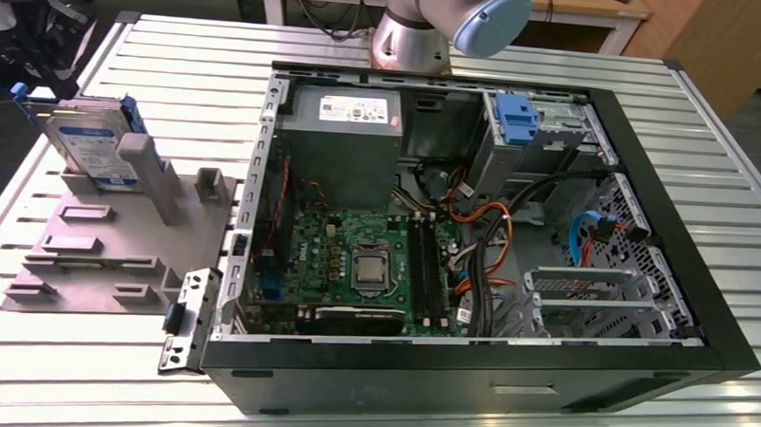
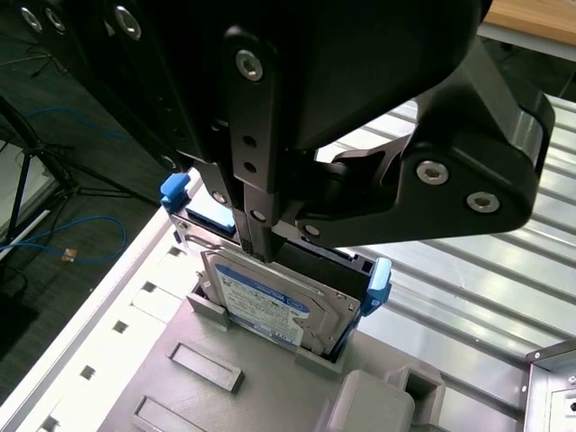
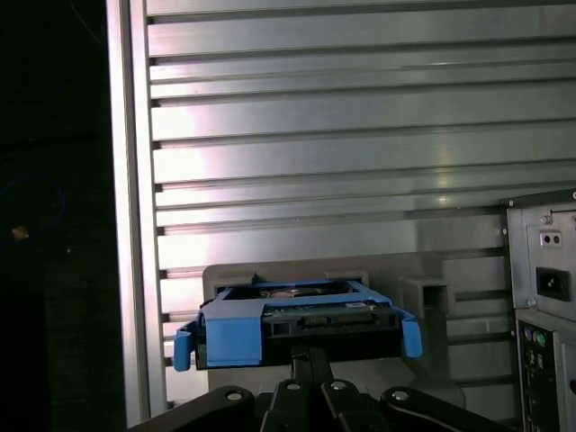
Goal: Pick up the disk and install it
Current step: 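Pick up the disk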
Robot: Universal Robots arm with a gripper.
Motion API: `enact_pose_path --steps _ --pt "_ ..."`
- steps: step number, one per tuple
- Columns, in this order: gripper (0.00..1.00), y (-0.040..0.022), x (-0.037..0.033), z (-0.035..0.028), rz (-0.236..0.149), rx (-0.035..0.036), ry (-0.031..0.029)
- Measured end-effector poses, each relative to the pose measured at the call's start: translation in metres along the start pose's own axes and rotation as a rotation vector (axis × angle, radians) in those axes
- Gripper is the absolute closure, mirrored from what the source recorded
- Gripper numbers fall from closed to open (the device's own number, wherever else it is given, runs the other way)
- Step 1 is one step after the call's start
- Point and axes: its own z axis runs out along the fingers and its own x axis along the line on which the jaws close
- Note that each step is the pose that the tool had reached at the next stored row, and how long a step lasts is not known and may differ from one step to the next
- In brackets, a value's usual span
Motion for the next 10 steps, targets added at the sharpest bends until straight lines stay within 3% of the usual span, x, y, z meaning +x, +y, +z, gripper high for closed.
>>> enact_pose_path --steps 4,10 --pt "0.89 0.0 0.0001 0.0 -0.03 -0.0006 0.0015" --pt "0.89 0.0 0.0 0.0 -0.124 -0.0026 0.0055"
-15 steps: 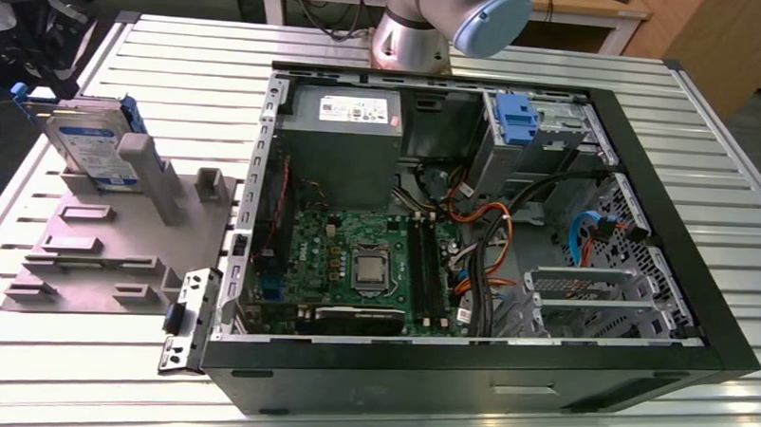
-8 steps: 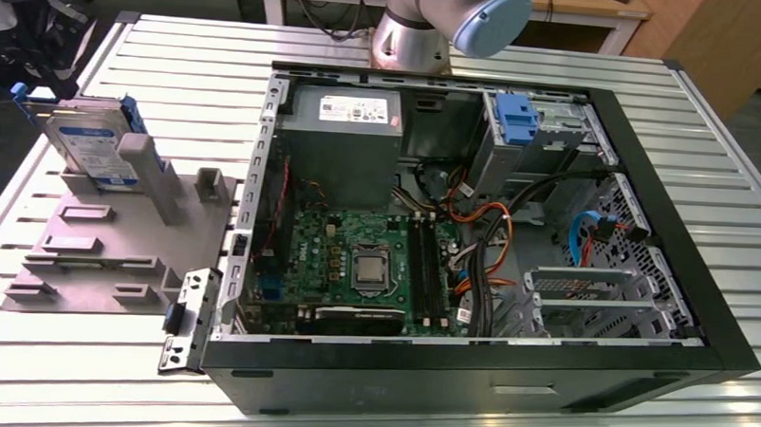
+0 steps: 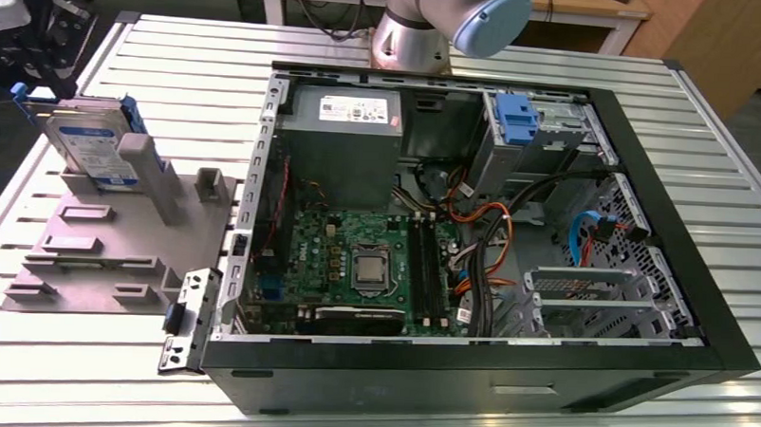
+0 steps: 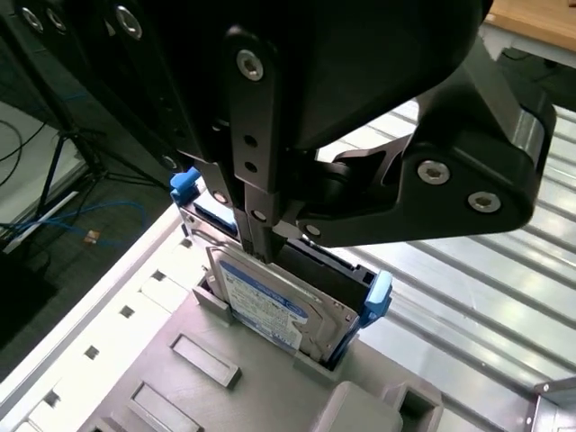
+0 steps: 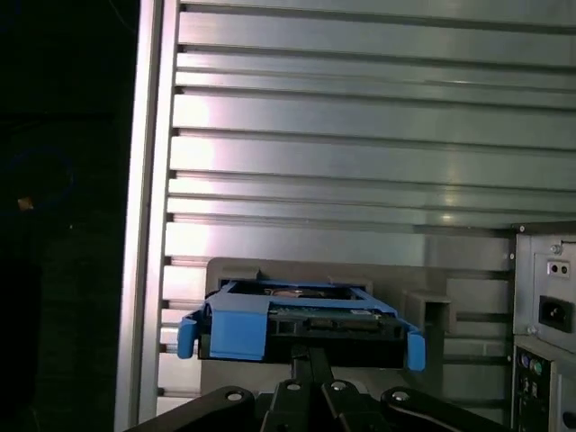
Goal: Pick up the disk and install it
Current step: 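Pick up the disk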
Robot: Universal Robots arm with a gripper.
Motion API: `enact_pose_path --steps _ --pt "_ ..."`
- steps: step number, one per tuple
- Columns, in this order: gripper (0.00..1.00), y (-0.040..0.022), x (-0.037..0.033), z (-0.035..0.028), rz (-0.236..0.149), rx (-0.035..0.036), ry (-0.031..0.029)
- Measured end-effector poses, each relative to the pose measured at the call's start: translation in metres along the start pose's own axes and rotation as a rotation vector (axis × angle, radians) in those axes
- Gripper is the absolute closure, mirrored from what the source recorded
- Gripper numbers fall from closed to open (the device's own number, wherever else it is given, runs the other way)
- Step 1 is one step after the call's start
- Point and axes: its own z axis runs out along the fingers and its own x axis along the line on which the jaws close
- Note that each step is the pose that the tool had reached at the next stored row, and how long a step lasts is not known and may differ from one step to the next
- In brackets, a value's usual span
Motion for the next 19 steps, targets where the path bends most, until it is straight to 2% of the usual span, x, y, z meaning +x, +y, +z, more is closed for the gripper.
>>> enact_pose_path --steps 8,19 --pt "0.89 0.0 0.0 0.0 -0.129 -0.0026 0.0057" --pt "0.89 0.0 0.0 0.0 -0.137 -0.0028 0.0061"
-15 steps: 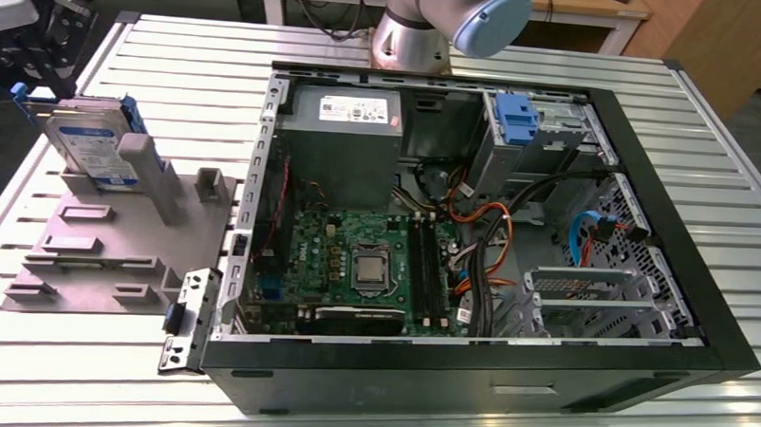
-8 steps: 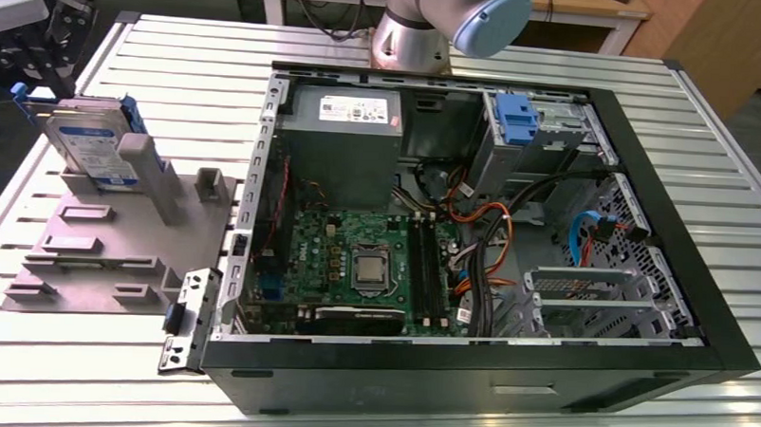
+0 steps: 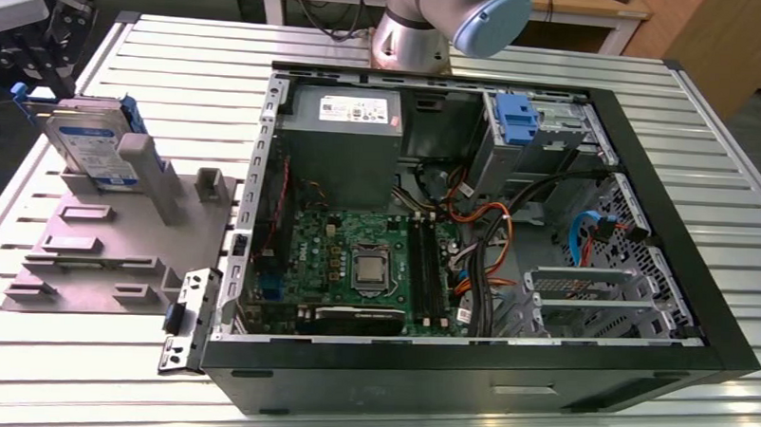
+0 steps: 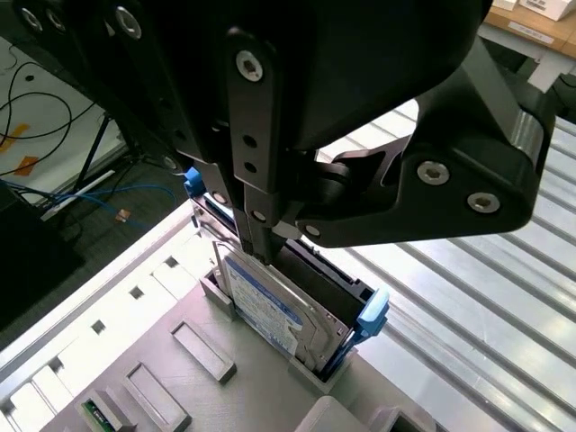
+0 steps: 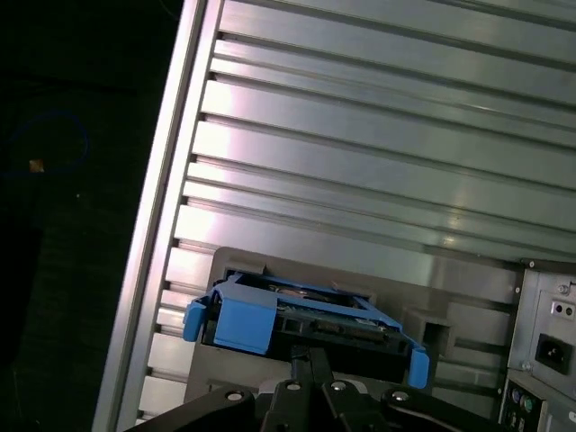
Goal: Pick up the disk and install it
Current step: 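Pick up the disk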
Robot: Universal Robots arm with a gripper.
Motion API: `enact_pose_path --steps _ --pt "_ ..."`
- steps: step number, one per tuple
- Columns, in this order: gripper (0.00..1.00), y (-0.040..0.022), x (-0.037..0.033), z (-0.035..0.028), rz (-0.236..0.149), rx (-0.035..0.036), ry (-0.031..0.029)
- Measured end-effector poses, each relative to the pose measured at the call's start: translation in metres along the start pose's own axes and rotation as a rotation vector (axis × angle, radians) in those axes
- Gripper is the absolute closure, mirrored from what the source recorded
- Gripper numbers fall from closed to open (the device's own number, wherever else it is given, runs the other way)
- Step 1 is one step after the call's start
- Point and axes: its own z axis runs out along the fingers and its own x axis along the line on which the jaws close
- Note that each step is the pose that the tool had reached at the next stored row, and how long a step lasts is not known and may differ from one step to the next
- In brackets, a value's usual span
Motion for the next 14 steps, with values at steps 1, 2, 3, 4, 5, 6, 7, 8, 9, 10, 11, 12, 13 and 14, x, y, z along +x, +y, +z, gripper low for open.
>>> enact_pose_path --steps 1,2,3,4,5,6,7,8,9,10,11,12,13,14 --pt "0.89 0.0 0.0 0.0 -0.003 -0.0001 0.0001" --pt "0.89 0.0 0.0 0.0 -0.009 -0.0002 0.0003" --pt "0.89 0.0 0.0 0.0 -0.017 -0.0004 0.0006" --pt "0.89 0.0 0.0 0.0 -0.025 -0.0006 0.001" --pt "0.89 0.0 0.0 0.0 -0.033 -0.0007 0.0014" --pt "0.89 0.0 0.0 0.0 -0.042 -0.0009 0.0018" --pt "0.89 0.0 0.0 0.0 -0.05 -0.0011 0.0021" --pt "0.89 0.0 0.0 0.0 -0.057 -0.0012 0.0025" --pt "0.89 0.0 0.0 0.0 -0.064 -0.0014 0.0028" --pt "0.89 0.0 0.0 0.0 -0.071 -0.0015 0.0031" --pt "0.89 0.0 0.0 0.0 -0.078 -0.0017 0.0034" --pt "0.89 0.0 0.0 0.0 -0.085 -0.0018 0.0037" --pt "0.89 0.0 0.0 0.0 -0.091 -0.0019 0.004" --pt "0.89 0.0 0.0 0.0 -0.097 -0.0021 0.0042"
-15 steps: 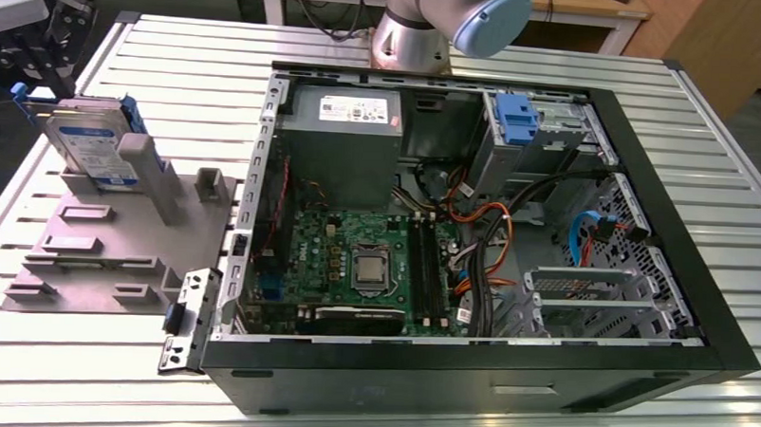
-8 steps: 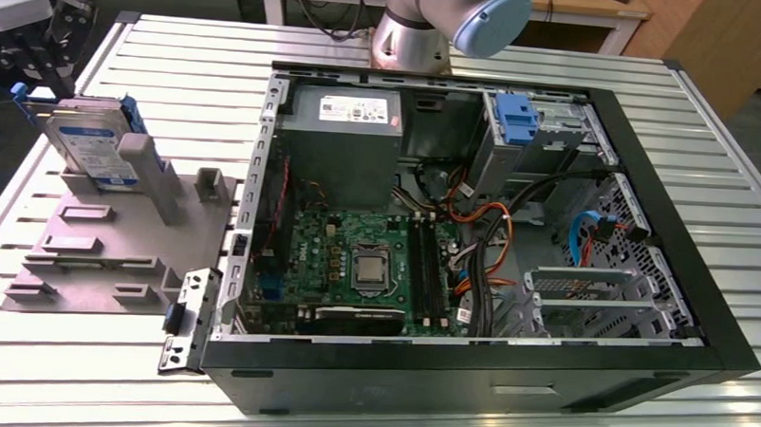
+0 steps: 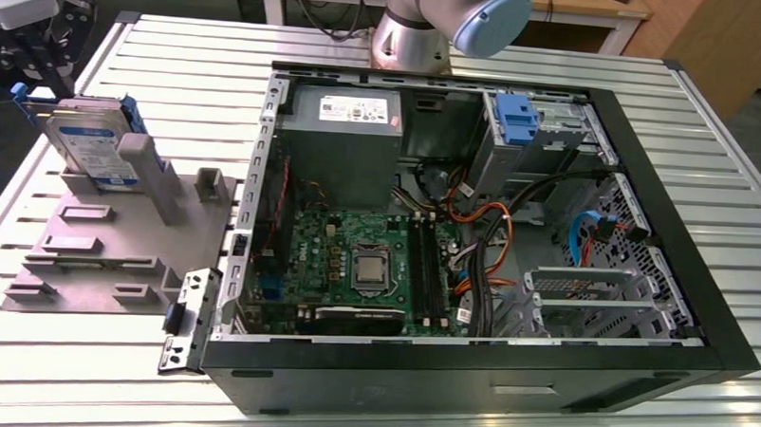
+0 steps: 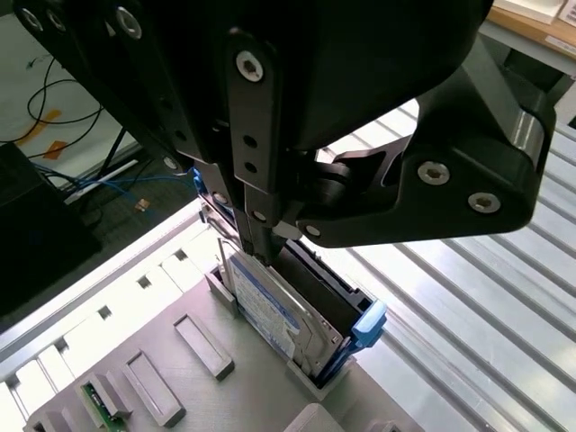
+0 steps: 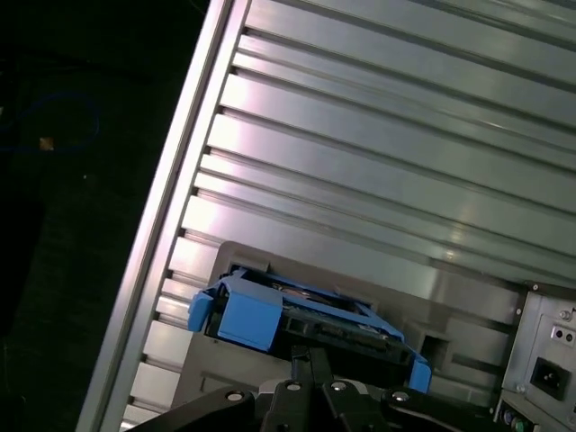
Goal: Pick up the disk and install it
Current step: 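Pick up the disk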
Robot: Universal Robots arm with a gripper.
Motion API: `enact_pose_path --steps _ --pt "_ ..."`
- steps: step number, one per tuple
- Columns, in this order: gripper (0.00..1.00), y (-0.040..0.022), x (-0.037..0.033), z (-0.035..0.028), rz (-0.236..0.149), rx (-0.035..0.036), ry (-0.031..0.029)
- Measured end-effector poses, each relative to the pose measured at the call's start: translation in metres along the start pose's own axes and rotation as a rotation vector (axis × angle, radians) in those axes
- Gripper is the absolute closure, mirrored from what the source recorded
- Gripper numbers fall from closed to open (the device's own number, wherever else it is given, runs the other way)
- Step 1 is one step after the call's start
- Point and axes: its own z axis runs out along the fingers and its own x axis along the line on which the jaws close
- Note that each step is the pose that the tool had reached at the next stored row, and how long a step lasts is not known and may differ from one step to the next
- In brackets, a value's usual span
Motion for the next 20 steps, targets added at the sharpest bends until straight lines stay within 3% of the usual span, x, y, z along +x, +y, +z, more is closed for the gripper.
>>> enact_pose_path --steps 20 --pt "0.89 0.0 0.0 0.0 -0.017 -0.0004 0.0007"
